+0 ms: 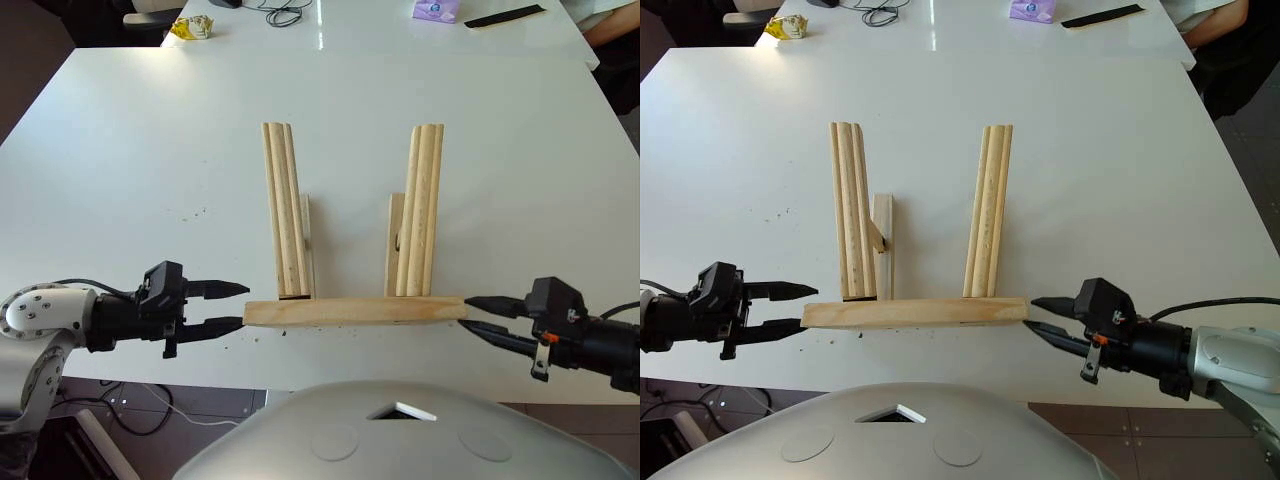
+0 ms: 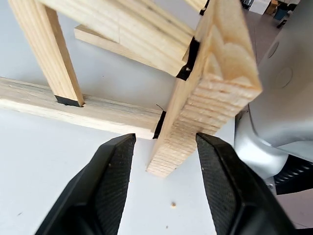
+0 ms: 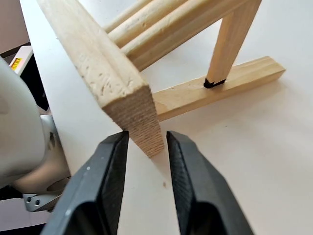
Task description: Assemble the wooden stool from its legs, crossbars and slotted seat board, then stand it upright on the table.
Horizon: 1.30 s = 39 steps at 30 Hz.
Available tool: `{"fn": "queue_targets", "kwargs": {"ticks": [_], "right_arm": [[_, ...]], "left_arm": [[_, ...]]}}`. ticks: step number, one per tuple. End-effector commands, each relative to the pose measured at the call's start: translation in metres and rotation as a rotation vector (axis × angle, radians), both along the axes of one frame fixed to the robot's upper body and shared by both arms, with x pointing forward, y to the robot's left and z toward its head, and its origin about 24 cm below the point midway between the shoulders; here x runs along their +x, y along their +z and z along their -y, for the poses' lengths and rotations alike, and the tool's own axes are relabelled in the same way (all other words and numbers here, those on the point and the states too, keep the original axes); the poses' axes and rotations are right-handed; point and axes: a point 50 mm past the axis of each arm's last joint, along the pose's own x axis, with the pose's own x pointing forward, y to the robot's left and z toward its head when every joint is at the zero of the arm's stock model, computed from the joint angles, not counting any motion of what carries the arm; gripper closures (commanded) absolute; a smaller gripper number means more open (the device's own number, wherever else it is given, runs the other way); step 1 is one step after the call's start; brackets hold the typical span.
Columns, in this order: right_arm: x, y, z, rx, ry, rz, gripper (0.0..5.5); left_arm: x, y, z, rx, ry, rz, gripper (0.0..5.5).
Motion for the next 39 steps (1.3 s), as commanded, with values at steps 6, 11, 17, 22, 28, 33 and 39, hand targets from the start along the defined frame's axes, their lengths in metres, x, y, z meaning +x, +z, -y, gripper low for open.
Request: {"fn": "queue_targets", "kwargs": {"ticks": [6, 11, 17, 22, 28, 33, 39], "right_arm": [[-0.001, -0.016, 0.024, -0.057, -0.091, 0.023, 3.57], [-0.006, -0.05, 0.012, -0.096, -0.041, 0.085, 2.84], [-0.001, -0.077, 0.002, -0.094, 0.045, 0.156, 2.84], [0.005, -0.087, 0.002, -0.077, 0.049, 0.189, 2.84], [0.008, -0.09, 0.006, -0.076, 0.101, 0.192, 2.84], [0.011, -0.09, 0.01, -0.083, 0.109, 0.203, 2.84], [0.019, -0.095, 0.003, -0.052, 0.11, 0.221, 2.84]], "left_arm": [[0.014, -0.001, -0.029, 0.125, -0.007, 0.027, 3.02], [-0.002, -0.045, -0.019, 0.232, -0.177, 0.118, 2.14], [0.016, -0.07, -0.015, 0.209, -0.231, 0.21, 2.14], [0.024, -0.077, -0.006, 0.171, -0.243, 0.31, 2.14], [0.015, -0.08, 0.003, 0.125, -0.305, 0.296, 2.14], [0.009, -0.078, 0.0, 0.125, -0.343, 0.259, 2.14], [0.012, -0.079, 0.017, 0.07, -0.339, 0.29, 2.14]]}}
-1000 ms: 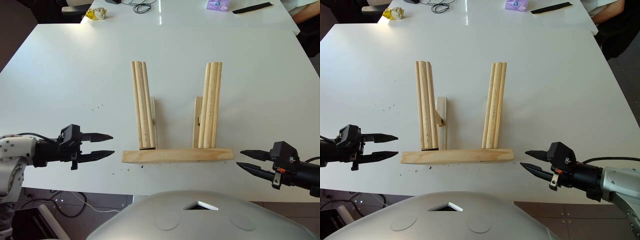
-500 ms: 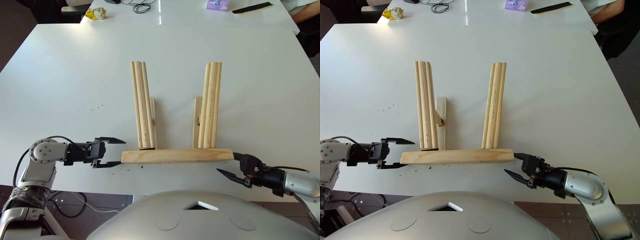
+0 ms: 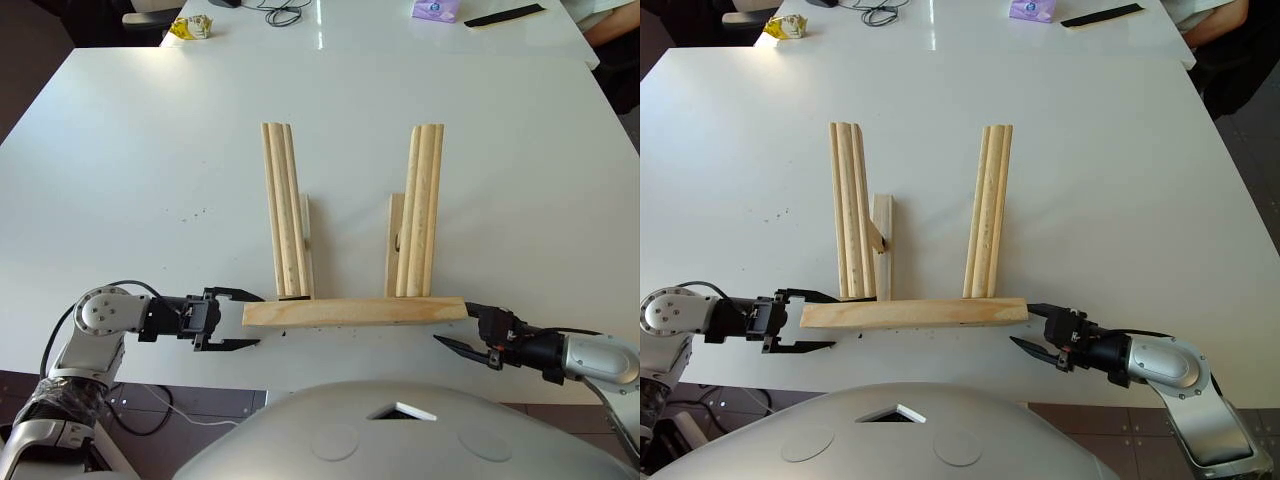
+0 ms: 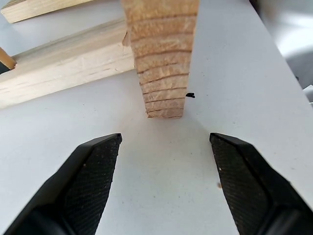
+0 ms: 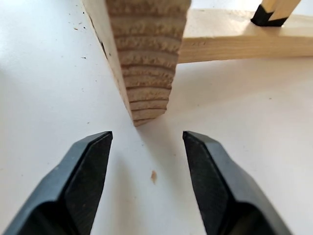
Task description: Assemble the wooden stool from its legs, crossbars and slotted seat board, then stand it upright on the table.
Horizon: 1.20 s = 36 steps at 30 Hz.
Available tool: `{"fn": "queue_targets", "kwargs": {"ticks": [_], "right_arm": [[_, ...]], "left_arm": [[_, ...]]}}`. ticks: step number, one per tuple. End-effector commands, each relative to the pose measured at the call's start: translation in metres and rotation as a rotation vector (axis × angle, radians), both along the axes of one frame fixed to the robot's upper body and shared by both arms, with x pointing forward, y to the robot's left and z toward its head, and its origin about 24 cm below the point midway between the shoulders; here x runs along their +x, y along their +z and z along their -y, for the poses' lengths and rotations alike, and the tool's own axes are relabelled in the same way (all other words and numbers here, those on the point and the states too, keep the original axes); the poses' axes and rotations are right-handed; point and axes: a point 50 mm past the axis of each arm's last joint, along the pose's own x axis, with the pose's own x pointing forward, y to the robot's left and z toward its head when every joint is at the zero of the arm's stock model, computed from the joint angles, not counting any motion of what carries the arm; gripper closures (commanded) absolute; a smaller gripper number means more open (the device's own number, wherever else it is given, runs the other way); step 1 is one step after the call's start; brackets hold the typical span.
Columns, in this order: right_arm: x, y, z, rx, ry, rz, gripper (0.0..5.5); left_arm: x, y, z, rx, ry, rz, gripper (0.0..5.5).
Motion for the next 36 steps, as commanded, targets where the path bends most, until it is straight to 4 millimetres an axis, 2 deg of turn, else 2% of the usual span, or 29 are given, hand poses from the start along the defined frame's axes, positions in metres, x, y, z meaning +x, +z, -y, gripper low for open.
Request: {"fn": "queue_targets", "kwargs": {"ticks": [1, 10, 15, 18, 23, 28, 33, 36], "right_arm": [[0.006, -0.002, -0.006, 0.028, 0.02, 0.014, 2.84], [0.006, -0.015, -0.028, 0.076, 0.105, -0.027, 2.84], [0.004, -0.021, -0.031, 0.075, 0.105, -0.034, 2.84], [0.003, -0.021, -0.031, 0.076, 0.103, -0.04, 3.08], [-0.001, -0.021, -0.03, 0.081, 0.1, -0.053, 3.84], [-0.001, -0.019, -0.031, 0.087, 0.089, -0.049, 3.95], [0.0, -0.013, -0.036, 0.127, 0.029, -0.045, 3.97], [-0.002, -0.002, -0.037, 0.171, -0.034, -0.073, 3.97]], "left_arm": [[0.001, -0.002, 0.013, -0.031, -0.019, 0.011, 2.14], [0.008, -0.005, 0.022, -0.022, -0.096, 0.002, 2.14], [0.012, -0.007, 0.025, -0.013, -0.132, 0.007, 2.14], [0.012, -0.008, 0.024, -0.003, -0.161, -0.022, 2.57], [0.012, -0.008, 0.024, 0.001, -0.188, -0.055, 3.39], [0.016, -0.006, 0.03, -0.023, -0.177, -0.044, 4.02], [0.019, 0.007, 0.034, -0.059, -0.15, -0.04, 4.11], [0.023, 0.022, 0.035, -0.088, -0.132, -0.046, 4.19]]}}
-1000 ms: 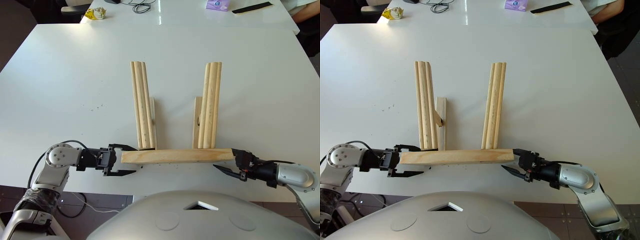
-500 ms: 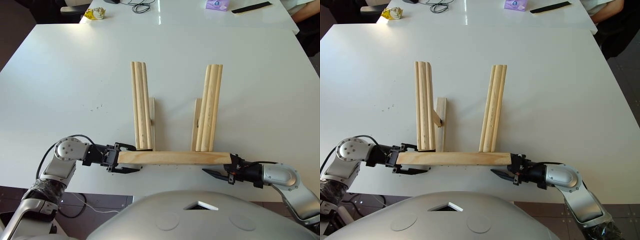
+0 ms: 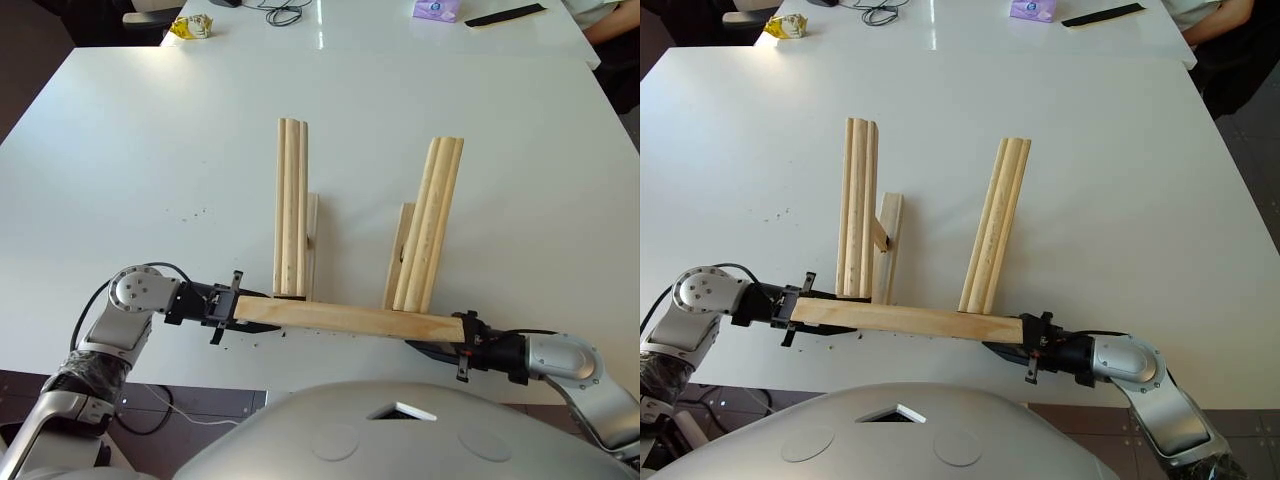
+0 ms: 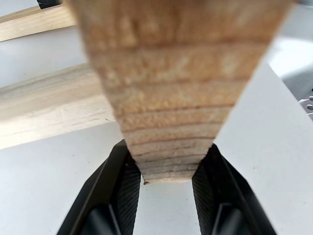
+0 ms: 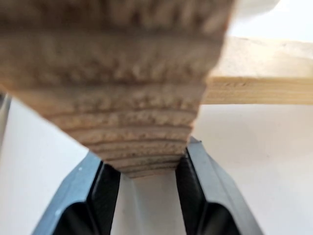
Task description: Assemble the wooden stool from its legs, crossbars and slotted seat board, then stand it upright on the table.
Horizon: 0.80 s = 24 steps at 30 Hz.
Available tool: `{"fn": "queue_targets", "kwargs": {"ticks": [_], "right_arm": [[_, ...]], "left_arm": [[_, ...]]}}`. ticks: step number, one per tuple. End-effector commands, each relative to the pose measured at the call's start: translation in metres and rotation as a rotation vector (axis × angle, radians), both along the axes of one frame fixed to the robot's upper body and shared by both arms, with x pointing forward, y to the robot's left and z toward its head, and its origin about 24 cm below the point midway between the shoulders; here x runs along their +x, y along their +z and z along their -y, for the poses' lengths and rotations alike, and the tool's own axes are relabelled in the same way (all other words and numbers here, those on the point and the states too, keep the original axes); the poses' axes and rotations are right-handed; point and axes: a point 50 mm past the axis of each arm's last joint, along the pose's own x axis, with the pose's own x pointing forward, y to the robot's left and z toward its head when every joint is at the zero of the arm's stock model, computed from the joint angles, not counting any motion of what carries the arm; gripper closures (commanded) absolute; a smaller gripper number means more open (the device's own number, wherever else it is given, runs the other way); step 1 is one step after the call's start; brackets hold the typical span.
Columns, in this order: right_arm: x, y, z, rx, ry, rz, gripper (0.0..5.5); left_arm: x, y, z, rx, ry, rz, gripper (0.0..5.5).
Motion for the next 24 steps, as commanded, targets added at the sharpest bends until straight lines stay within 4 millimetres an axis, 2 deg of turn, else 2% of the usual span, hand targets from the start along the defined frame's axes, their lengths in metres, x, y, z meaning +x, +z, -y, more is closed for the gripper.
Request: {"fn": "queue_targets", "kwargs": {"ticks": [1, 6, 10, 17, 24], "right_arm": [[0.002, 0.019, -0.002, 0.058, -0.109, -0.017, 3.97], [0.001, 0.054, -0.003, 0.144, -0.179, -0.065, 3.97], [0.007, 0.088, 0.0, 0.265, -0.208, -0.134, 3.96], [0.016, 0.14, 0.0, 0.47, -0.118, -0.328, 3.96], [0.031, 0.174, 0.009, 0.56, -0.071, -0.509, 3.96]], "left_arm": [[0.003, 0.025, 0.01, -0.082, -0.012, -0.014, 4.22], [-0.004, 0.059, 0.017, -0.149, 0.029, -0.103, 4.22], [-0.011, 0.092, 0.02, -0.211, 0.09, -0.251, 4.22], [-0.014, 0.137, 0.018, -0.266, 0.142, -0.516, 4.22], [-0.024, 0.171, 0.019, -0.286, 0.081, -0.771, 4.22]]}}
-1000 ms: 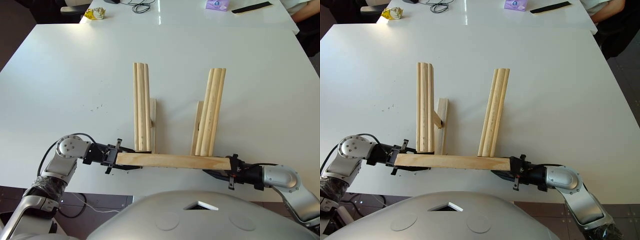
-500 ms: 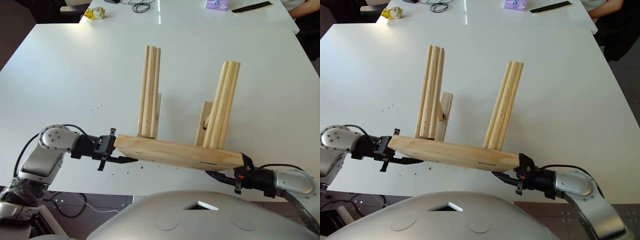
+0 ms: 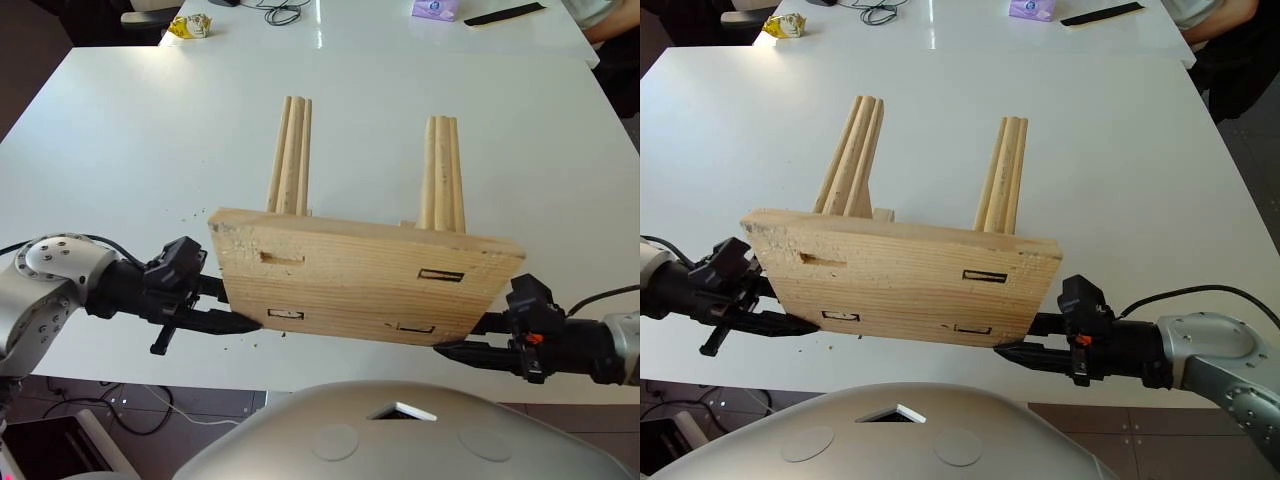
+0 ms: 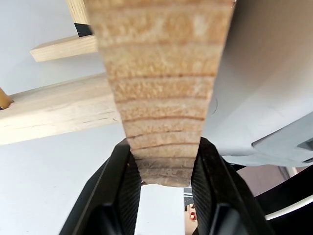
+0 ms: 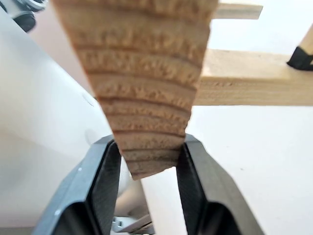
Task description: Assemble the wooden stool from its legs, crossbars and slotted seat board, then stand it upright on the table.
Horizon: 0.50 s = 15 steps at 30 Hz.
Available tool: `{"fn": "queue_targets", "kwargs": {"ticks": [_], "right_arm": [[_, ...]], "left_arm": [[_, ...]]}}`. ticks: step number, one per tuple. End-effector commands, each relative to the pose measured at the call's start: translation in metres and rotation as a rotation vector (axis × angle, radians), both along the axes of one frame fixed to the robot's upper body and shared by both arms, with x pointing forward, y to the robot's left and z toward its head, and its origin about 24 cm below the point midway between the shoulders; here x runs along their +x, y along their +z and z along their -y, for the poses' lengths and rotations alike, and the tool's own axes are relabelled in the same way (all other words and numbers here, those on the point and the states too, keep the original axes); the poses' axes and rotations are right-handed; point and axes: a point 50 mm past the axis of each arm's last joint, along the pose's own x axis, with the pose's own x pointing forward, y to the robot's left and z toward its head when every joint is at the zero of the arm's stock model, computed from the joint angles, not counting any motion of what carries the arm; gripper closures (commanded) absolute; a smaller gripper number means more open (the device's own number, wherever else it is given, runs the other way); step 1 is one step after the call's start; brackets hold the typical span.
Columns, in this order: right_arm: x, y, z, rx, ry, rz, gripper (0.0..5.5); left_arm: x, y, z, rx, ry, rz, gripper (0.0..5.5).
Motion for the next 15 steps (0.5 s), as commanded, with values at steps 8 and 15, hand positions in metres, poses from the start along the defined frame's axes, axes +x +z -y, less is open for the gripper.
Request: {"fn": "queue_targets", "kwargs": {"ticks": [8, 15], "right_arm": [[0.03, 0.077, 0.007, 0.316, 0.024, -0.202, 3.96], [0.031, 0.083, 0.02, 0.305, 0.07, -0.332, 4.0]], "left_arm": [[-0.015, 0.102, 0.021, -0.212, -0.089, -0.542, 4.22], [-0.013, 0.11, 0.01, -0.158, -0.063, -0.733, 4.22]]}}
